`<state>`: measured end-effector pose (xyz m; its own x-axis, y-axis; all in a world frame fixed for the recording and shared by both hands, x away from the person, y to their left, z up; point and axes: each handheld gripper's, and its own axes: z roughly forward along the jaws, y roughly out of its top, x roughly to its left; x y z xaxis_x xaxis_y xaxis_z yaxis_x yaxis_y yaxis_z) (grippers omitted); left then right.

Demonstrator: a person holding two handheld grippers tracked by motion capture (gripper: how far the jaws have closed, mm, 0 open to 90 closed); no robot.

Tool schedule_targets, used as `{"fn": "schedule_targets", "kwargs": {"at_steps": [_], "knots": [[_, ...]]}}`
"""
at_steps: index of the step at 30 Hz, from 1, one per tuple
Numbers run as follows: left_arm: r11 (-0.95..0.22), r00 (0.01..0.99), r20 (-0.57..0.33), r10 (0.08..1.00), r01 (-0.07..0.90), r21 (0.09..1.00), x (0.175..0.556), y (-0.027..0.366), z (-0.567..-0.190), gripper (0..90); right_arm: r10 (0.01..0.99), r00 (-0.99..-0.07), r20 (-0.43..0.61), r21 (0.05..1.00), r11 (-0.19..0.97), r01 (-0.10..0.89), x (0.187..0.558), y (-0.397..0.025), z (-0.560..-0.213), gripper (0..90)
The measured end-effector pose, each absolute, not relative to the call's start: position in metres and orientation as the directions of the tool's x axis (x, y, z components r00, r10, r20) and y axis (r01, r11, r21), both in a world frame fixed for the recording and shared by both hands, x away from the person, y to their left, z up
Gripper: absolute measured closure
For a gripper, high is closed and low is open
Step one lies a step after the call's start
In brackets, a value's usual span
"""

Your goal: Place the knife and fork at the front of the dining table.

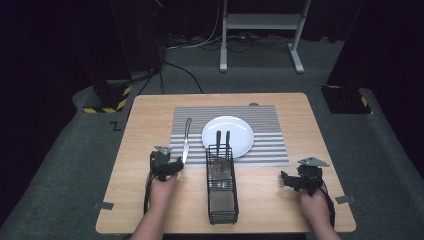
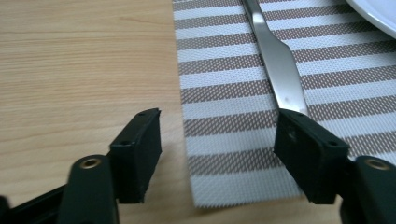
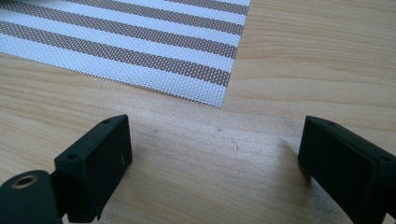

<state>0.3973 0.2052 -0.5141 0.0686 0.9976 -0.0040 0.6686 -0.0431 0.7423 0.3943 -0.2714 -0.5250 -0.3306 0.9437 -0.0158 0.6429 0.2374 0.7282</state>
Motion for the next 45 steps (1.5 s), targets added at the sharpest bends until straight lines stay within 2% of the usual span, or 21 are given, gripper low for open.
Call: {"fn": "schedule_targets", "kwargs": {"at_steps": [4, 6, 7, 12, 16, 20, 24, 32, 34, 40, 45], "knots": [[-0.040, 0.110, -0.040, 0.993, 0.635, 0.772, 0.378, 0.219, -0.509, 22.9, 0.944, -0.329, -0.015, 0.728, 0.236, 0.643, 0.394, -0.271, -0.525, 9.5], [-0.045, 0.114, -0.040, 0.993, 0.651, 0.758, 0.376, 0.222, -0.509, 15.8, 0.945, -0.328, -0.016, 0.726, 0.237, 0.645, 0.394, -0.271, -0.525, 9.4], [-0.056, 0.101, -0.020, 0.995, 0.690, 0.722, 0.372, 0.226, -0.510, 14.6, 0.945, -0.328, -0.016, 0.726, 0.237, 0.646, 0.394, -0.271, -0.525, 9.4], [-0.092, 0.121, 0.009, 0.993, 0.701, 0.707, 0.360, 0.232, -0.511, 14.8, 0.945, -0.325, -0.018, 0.727, 0.236, 0.645, 0.393, -0.271, -0.525, 9.8], [-0.137, 0.176, 0.017, 0.984, 0.699, 0.702, 0.343, 0.236, -0.515, 14.8, 0.945, -0.327, -0.018, 0.729, 0.236, 0.642, 0.392, -0.271, -0.525, 10.5], [-0.152, 0.203, 0.005, 0.979, 0.713, 0.685, 0.337, 0.241, -0.521, 14.8, 0.947, -0.313, -0.072, 0.743, 0.261, 0.617, 0.387, -0.269, -0.524, 13.2], [-0.164, 0.212, 0.020, 0.977, 0.686, 0.708, 0.332, 0.242, -0.523, 15.8, 0.932, -0.339, -0.125, 0.759, 0.310, 0.573, 0.380, -0.265, -0.523, 13.6], [-0.141, 0.204, 0.001, 0.979, 0.676, 0.723, 0.330, 0.244, -0.528, 14.0, 0.907, -0.413, -0.084, 0.838, 0.289, 0.464, 0.368, -0.246, -0.507, 12.2], [-0.141, 0.205, -0.001, 0.979, 0.677, 0.723, 0.330, 0.244, -0.528, 14.0, 0.902, -0.426, -0.070, 0.841, 0.283, 0.460, 0.366, -0.241, -0.504, 9.8], [-0.135, 0.195, 0.002, 0.981, 0.671, 0.729, 0.327, 0.244, -0.529, 12.5, 0.885, -0.460, -0.073, 0.861, 0.288, 0.419, 0.360, -0.224, -0.495, 9.7], [-0.142, 0.211, -0.005, 0.977, 0.675, 0.724, 0.328, 0.245, -0.529, 10.4, 0.881, -0.473, -0.031, 0.873, 0.255, 0.417, 0.358, -0.210, -0.485, 9.6]]}}
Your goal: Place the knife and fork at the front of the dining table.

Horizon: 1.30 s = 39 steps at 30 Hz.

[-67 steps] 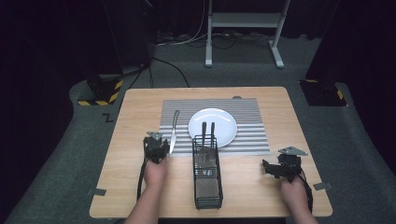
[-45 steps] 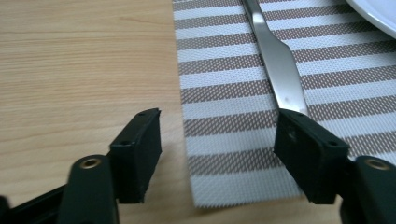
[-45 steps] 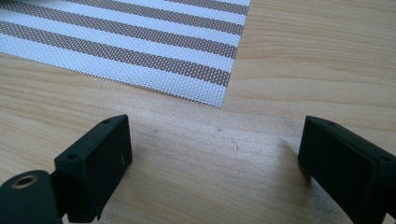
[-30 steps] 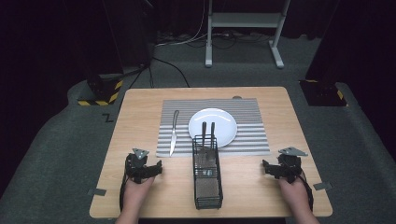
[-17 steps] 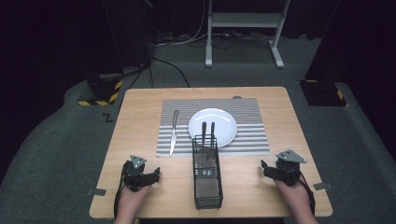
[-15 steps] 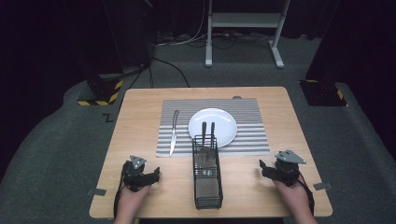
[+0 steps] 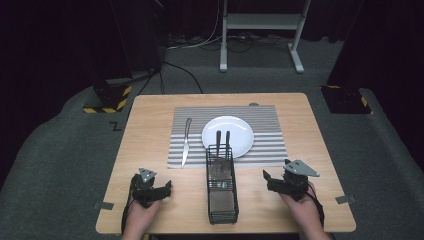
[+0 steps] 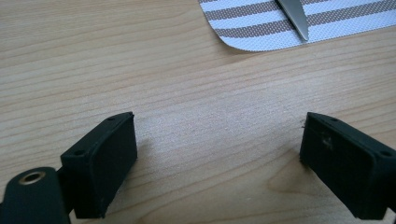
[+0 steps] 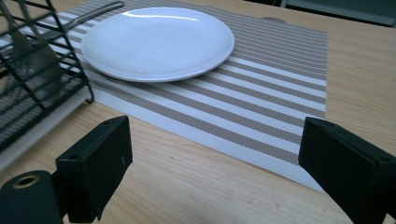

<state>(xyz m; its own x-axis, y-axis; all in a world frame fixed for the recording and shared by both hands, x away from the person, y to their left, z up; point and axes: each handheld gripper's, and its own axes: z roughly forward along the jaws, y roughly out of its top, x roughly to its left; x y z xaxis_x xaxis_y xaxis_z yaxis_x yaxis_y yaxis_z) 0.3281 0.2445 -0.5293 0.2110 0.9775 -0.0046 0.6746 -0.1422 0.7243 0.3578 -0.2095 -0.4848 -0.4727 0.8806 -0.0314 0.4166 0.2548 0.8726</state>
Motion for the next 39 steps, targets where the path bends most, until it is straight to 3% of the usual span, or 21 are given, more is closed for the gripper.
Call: {"fn": "schedule_targets", "kwargs": {"at_steps": [15, 25, 29, 39], "knots": [[-0.167, 0.233, 0.001, 0.972, 0.692, 0.702, 0.331, 0.243, -0.530, 0.5, 0.877, -0.480, -0.013, 0.923, 0.195, 0.331, 0.361, -0.185, -0.452, 13.6], [-0.164, 0.231, 0.000, 0.973, 0.689, 0.706, 0.330, 0.243, -0.530, 0.1, 0.863, -0.506, -0.015, 0.948, 0.173, 0.266, 0.363, -0.161, -0.443, 14.6], [-0.160, 0.225, 0.001, 0.974, 0.690, 0.706, 0.329, 0.243, -0.530, 0.4, 0.845, -0.535, -0.010, 0.962, 0.154, 0.226, 0.363, -0.150, -0.436, 21.6], [-0.155, 0.223, -0.003, 0.975, 0.688, 0.709, 0.329, 0.242, -0.531, 0.3, 0.813, -0.579, -0.055, 0.986, 0.137, 0.099, 0.364, -0.116, -0.416, 52.2]]}}
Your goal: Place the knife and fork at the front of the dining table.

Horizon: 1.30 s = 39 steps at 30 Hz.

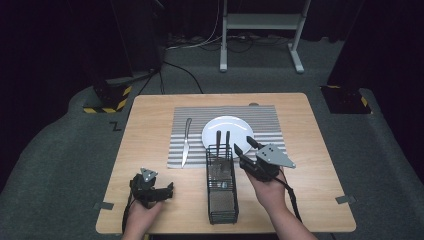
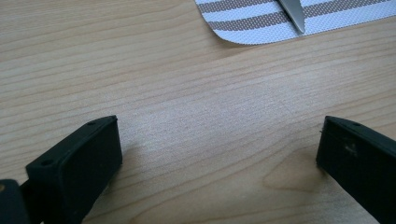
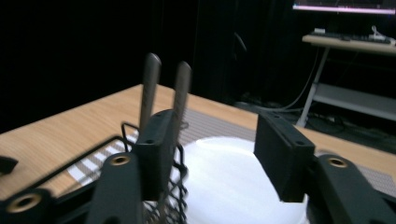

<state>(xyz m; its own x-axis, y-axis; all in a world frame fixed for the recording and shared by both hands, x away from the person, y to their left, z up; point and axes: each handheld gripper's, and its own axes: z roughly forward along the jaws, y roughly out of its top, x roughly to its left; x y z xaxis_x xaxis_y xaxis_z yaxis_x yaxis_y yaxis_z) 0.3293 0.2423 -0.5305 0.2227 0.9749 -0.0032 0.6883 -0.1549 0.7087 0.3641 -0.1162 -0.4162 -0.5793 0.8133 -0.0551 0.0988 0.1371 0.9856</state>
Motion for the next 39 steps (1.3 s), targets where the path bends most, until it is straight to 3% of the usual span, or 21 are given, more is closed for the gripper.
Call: {"fn": "schedule_targets", "kwargs": {"at_steps": [4, 11, 39], "knots": [[-0.156, 0.224, -0.003, 0.975, 0.688, 0.709, 0.329, 0.242, -0.531, 0.3, 0.810, -0.582, -0.067, 0.986, 0.142, 0.083, 0.369, -0.102, -0.415, 60.9], [-0.156, 0.224, -0.003, 0.975, 0.688, 0.709, 0.329, 0.242, -0.531, 0.3, 0.816, -0.576, -0.050, 0.986, 0.132, 0.100, 0.379, -0.090, -0.414, 68.4], [-0.160, 0.229, -0.002, 0.974, 0.687, 0.709, 0.329, 0.243, -0.531, 0.2, 0.802, -0.597, -0.026, 0.981, 0.136, 0.140, 0.388, -0.079, -0.424, 80.1]]}}
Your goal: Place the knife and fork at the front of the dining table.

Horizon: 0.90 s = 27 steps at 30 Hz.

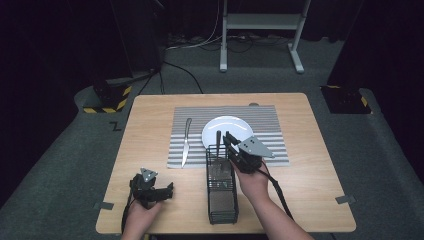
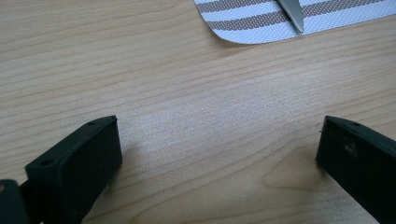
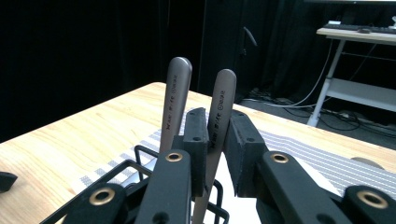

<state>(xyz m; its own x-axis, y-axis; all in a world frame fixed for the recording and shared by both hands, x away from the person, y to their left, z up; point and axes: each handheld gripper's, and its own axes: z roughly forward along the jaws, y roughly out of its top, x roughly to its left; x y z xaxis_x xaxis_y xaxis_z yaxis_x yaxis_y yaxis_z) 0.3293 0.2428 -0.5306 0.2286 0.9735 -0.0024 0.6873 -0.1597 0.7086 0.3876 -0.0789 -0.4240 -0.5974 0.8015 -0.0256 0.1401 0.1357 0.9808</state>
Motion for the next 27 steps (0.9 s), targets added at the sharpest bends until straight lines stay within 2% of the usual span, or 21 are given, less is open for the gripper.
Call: {"fn": "schedule_targets", "kwargs": {"at_steps": [3, 5, 8, 16, 27], "knots": [[-0.160, 0.229, -0.002, 0.973, 0.687, 0.709, 0.329, 0.243, -0.531, 0.3, 0.797, -0.603, -0.025, 0.982, 0.132, 0.134, 0.387, -0.079, -0.424, 80.9], [-0.160, 0.229, -0.002, 0.973, 0.687, 0.709, 0.329, 0.243, -0.531, 0.3, 0.792, -0.610, -0.015, 0.984, 0.121, 0.132, 0.386, -0.080, -0.425, 86.0], [-0.159, 0.228, -0.003, 0.974, 0.687, 0.710, 0.329, 0.243, -0.531, 0.3, 0.777, -0.630, 0.001, 0.987, 0.102, 0.128, 0.386, -0.082, -0.424, 87.6], [-0.159, 0.228, -0.003, 0.974, 0.687, 0.709, 0.329, 0.243, -0.531, 0.3, 0.767, -0.641, 0.012, 0.991, 0.077, 0.111, 0.380, -0.086, -0.419, 88.0], [-0.159, 0.228, -0.003, 0.974, 0.687, 0.709, 0.329, 0.243, -0.531, 0.3, 0.756, -0.654, -0.011, 0.999, 0.040, 0.030, 0.365, -0.087, -0.399, 88.2]]}}
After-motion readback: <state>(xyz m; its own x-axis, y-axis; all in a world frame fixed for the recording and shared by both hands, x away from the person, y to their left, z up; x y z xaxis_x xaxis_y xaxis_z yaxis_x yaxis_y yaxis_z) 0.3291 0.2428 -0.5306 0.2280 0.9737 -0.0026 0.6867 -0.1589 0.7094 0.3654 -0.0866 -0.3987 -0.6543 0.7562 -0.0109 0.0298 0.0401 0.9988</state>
